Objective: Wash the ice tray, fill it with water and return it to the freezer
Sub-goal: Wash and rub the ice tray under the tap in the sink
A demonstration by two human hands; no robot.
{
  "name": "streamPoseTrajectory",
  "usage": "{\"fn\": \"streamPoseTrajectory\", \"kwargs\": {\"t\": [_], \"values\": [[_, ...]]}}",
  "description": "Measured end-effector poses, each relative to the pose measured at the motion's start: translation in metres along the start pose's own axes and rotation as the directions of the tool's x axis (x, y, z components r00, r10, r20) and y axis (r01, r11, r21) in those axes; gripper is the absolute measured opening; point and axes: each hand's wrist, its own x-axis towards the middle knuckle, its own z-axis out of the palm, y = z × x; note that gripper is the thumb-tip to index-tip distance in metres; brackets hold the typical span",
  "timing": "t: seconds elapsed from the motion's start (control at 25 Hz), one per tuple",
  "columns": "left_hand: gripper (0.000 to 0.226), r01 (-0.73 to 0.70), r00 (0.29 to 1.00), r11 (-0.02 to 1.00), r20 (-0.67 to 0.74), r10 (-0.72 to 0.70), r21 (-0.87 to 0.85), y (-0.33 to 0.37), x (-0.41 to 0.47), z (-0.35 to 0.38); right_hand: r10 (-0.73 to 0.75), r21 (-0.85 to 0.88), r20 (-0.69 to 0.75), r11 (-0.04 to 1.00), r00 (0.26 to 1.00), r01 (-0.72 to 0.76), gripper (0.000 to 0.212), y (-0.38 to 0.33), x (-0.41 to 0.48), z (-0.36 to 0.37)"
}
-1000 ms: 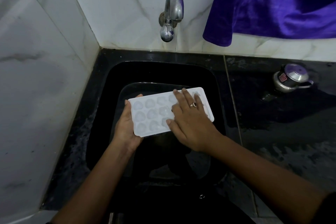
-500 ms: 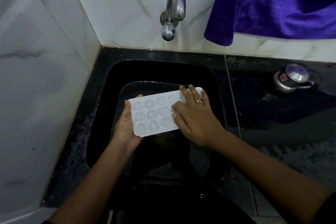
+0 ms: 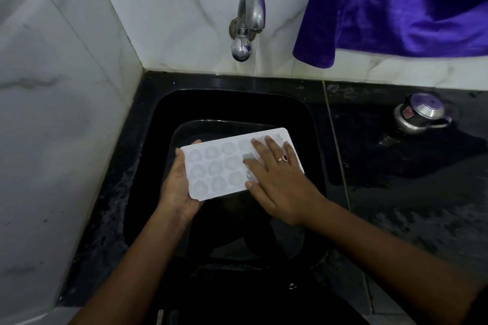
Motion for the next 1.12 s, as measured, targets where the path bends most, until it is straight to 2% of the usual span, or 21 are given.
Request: {"fn": "streamPoseTrajectory", "kwargs": {"t": [0.16,0.36,0.48,0.64,0.76,0.88,1.0,1.12], "values": [[0.056,0.023,1.0,1.0,0.003,-0.023,0.004,-0.003,0.001,0.0,0.098,0.051,-0.04,0.994,0.994,-0.096,0.048,0.005,0.009,-0.007],[0.051,-0.008,0.999,1.0,-0.047,0.007,-0.014,0.007,0.001,-0.005,0.009,-0.005,0.015,1.0,1.0,-0.009,0.06,0.006,-0.009,-0.002],[0.05,-0.01,0.998,0.999,-0.061,0.007,-0.048,0.015,0.0,-0.012,0.078,0.009,-0.005,0.997,0.997,-0.078,0.056,0.026,-0.014,-0.009],[0.06,-0.013,1.0,0.999,-0.025,0.014,0.029,0.007,-0.005,0.001,0.157,0.048,-0.009,0.987,0.988,-0.156,0.062,0.011,-0.001,-0.006],[0.053,-0.025,0.999,1.0,-0.046,0.024,-0.016,0.016,-0.006,0.003,0.116,0.012,-0.027,0.993,0.993,-0.115,0.062,0.015,-0.002,-0.006],[0.055,0.005,1.0,1.0,-0.025,-0.005,0.0,0.012,-0.005,0.001,0.151,0.048,-0.072,0.988,0.986,-0.147,0.053,0.017,0.003,-0.01],[0.053,-0.024,1.0,1.0,-0.018,0.024,-0.007,0.013,-0.005,0.002,0.108,-0.003,-0.061,0.994,0.992,-0.108,0.061,0.01,0.001,-0.005],[0.056,-0.016,0.999,1.0,-0.044,0.016,-0.005,0.015,-0.007,0.001,0.127,-0.004,-0.078,0.992,0.989,-0.128,0.053,0.017,0.003,-0.011]]}}
